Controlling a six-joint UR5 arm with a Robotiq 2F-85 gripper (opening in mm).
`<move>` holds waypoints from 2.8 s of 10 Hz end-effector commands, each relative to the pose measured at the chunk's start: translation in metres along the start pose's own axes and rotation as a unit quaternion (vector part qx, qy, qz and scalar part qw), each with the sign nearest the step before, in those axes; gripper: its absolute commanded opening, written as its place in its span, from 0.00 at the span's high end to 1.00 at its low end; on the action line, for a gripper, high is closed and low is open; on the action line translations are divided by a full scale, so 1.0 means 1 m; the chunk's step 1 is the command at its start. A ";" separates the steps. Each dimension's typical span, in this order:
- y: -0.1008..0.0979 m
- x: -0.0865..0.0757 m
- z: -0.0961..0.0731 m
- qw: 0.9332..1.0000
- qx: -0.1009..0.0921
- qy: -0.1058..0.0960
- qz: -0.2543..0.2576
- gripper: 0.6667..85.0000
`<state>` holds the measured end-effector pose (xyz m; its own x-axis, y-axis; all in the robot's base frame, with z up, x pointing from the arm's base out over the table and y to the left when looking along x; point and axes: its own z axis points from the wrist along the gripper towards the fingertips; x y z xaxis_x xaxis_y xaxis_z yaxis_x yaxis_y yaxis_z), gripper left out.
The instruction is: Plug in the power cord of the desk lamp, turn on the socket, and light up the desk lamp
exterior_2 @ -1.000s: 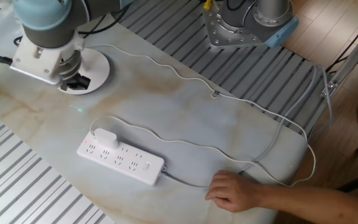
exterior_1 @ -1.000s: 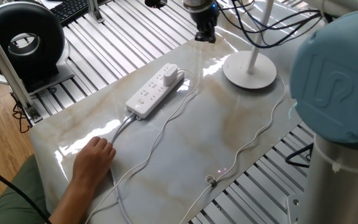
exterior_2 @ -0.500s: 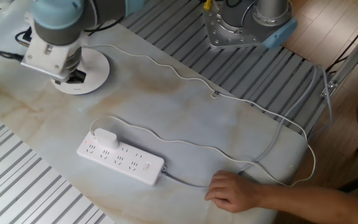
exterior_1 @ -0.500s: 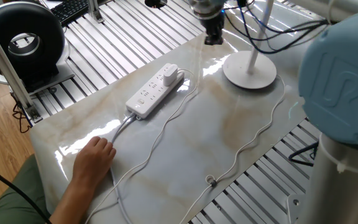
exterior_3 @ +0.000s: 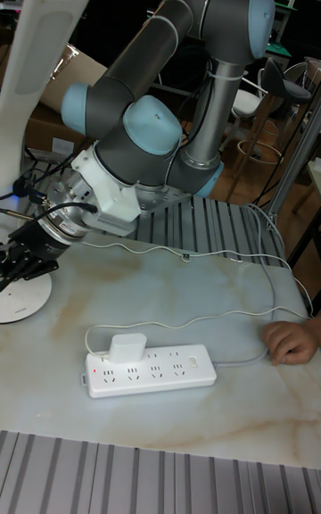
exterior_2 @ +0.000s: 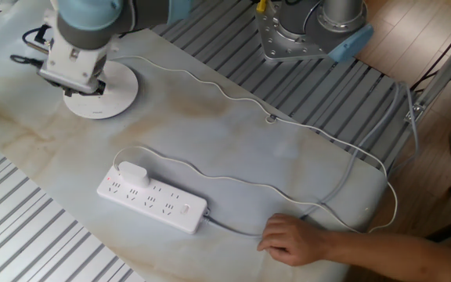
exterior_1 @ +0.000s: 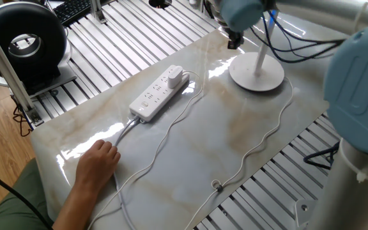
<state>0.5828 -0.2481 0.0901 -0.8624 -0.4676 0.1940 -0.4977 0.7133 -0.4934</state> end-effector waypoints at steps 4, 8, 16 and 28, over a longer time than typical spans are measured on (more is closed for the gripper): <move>0.005 0.007 0.022 1.000 0.014 -0.027 -0.005 1.00; 0.010 0.004 0.030 0.999 0.015 -0.035 0.009 1.00; 0.015 0.001 0.037 0.999 0.013 -0.039 0.021 1.00; 0.015 -0.002 0.041 0.999 0.016 -0.048 0.021 1.00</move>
<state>0.5805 -0.2588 0.0484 -0.8666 -0.4886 0.1013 -0.4613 0.7070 -0.5361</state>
